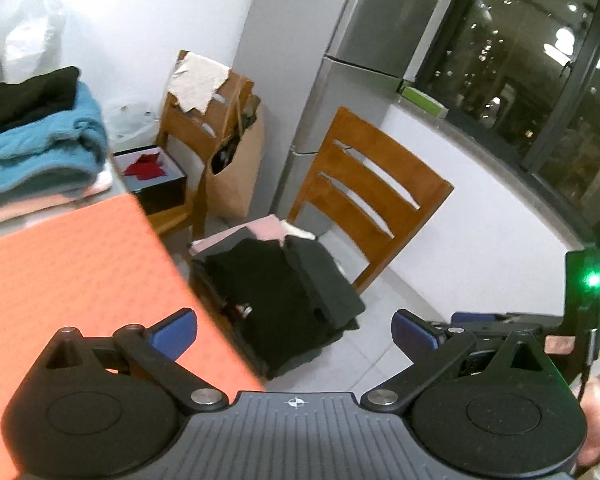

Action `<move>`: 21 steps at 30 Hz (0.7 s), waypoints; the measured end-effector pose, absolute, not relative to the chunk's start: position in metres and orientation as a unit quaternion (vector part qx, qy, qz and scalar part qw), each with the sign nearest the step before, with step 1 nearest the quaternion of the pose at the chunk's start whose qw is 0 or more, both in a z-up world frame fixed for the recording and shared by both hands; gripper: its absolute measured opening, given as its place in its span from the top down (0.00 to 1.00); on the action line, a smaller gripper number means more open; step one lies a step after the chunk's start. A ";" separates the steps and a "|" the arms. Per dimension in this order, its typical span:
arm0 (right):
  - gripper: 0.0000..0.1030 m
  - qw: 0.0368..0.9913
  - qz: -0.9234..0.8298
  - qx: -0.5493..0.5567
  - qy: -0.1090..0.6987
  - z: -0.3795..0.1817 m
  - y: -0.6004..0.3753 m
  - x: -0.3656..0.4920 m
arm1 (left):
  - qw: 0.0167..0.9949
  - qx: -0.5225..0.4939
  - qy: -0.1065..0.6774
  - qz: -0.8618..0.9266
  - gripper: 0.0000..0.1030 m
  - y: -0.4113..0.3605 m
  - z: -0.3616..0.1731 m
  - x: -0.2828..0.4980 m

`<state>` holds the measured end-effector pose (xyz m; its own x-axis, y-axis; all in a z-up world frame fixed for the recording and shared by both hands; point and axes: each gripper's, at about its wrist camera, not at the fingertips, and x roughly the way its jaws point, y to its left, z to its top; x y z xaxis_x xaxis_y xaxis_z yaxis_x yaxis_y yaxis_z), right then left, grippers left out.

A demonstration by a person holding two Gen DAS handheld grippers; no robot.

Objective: Fold clothes

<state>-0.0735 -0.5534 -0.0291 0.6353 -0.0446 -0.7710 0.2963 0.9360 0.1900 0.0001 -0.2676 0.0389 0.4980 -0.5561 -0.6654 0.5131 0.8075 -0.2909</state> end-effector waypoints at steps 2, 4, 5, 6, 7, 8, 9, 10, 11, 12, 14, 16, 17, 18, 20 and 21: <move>0.00 0.894 -0.085 0.140 0.418 -0.022 -0.543 -0.081 | 0.869 -0.026 0.396 -0.296 0.00 -0.259 0.042 -0.012; 0.00 0.897 -0.074 0.128 0.418 -0.016 -0.535 -0.086 | 0.876 -0.025 0.392 -0.280 0.00 -0.250 0.046 -0.025; 0.00 0.899 -0.069 0.121 0.416 -0.013 -0.530 -0.088 | 0.881 -0.023 0.388 -0.271 0.00 -0.246 0.048 -0.031; 0.00 0.901 -0.063 0.115 0.414 -0.009 -0.526 -0.089 | 0.885 -0.021 0.386 -0.259 0.00 -0.242 0.050 -0.036; 0.00 0.904 -0.057 0.107 0.410 -0.006 -0.522 -0.091 | 0.890 -0.019 0.383 -0.245 0.00 -0.239 0.051 -0.040; 0.00 0.907 -0.051 0.098 0.407 -0.002 -0.517 -0.093 | 0.895 -0.019 0.382 -0.230 0.00 -0.234 0.053 -0.045; 0.00 0.909 -0.043 0.089 0.404 0.003 -0.513 -0.095 | 0.899 -0.021 0.379 -0.216 0.00 -0.229 0.056 -0.050; 0.00 0.912 -0.034 0.082 0.400 0.007 -0.509 -0.096 | 0.904 -0.025 0.376 -0.204 0.00 -0.224 0.058 -0.054; 0.00 0.916 -0.022 0.073 0.395 0.011 -0.504 -0.098 | 0.908 -0.028 0.372 -0.191 0.00 -0.218 0.060 -0.058; 0.00 0.918 -0.013 0.064 0.391 0.015 -0.498 -0.100 | 0.911 -0.033 0.370 -0.180 0.00 -0.212 0.062 -0.060; 0.00 0.922 0.004 0.050 0.385 0.022 -0.485 -0.103 | 0.914 -0.044 0.368 -0.162 0.00 -0.201 0.064 -0.066; 0.00 0.922 0.016 0.049 0.384 0.026 -0.473 -0.104 | 0.915 -0.056 0.371 -0.146 0.00 -0.188 0.064 -0.071; 0.00 0.922 0.021 0.048 0.383 0.028 -0.467 -0.104 | 0.916 -0.059 0.372 -0.139 0.00 -0.181 0.064 -0.072; 0.00 0.922 0.027 0.050 0.384 0.030 -0.460 -0.104 | 0.916 -0.060 0.374 -0.133 0.00 -0.175 0.063 -0.073; 0.00 0.921 0.037 0.053 0.385 0.032 -0.444 -0.103 | 0.916 -0.060 0.378 -0.125 0.00 -0.161 0.061 -0.076; 0.00 0.920 0.041 0.053 0.386 0.033 -0.436 -0.103 | 0.915 -0.059 0.379 -0.123 0.00 -0.153 0.060 -0.076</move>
<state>-0.1035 -0.4363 0.0330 0.6991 0.1163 -0.7054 -0.0340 0.9910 0.1298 -0.0762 -0.1528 0.0598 0.6829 -0.2691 -0.6791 0.1796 0.9630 -0.2009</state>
